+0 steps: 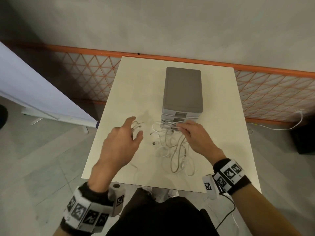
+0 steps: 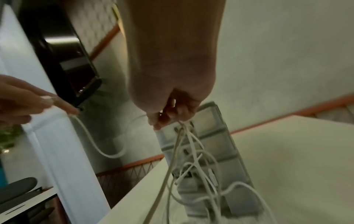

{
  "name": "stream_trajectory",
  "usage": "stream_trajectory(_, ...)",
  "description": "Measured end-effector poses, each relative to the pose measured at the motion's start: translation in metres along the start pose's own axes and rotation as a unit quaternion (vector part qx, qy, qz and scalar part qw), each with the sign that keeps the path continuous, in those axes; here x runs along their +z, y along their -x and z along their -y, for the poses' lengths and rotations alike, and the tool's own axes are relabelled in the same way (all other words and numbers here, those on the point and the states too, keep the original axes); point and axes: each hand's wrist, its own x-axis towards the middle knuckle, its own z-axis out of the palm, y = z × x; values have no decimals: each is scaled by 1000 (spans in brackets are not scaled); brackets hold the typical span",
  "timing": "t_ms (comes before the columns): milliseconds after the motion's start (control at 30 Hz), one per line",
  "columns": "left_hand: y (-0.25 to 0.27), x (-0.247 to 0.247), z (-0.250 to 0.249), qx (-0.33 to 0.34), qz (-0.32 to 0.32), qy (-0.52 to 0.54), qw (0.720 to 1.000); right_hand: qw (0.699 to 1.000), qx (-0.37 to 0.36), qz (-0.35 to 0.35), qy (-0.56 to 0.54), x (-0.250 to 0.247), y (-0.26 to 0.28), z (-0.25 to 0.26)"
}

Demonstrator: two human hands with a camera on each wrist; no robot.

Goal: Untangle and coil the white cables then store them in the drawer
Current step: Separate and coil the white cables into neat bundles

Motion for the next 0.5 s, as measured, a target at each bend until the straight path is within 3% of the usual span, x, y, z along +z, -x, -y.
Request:
stream_trajectory(33,0,4,-3,-6,-5,-8,1000,999,-4,-2,37,-5,-1,4)
stream_trajectory(100,-2,13,-12,48,-19,25,998,997,-19,-3,74,-12,-2,14)
stream_trajectory(200,-8,28,-32,124,17,34,992,998,-43,-6,36,-20,-3,29)
stream_trajectory(300,-18,48,-46,135,55,17,989,999,-42,-17,-30,-27,1,39)
stream_trajectory(500,-32,64,-45,159,62,17,985,996,-46,-55,-60,-25,9,32)
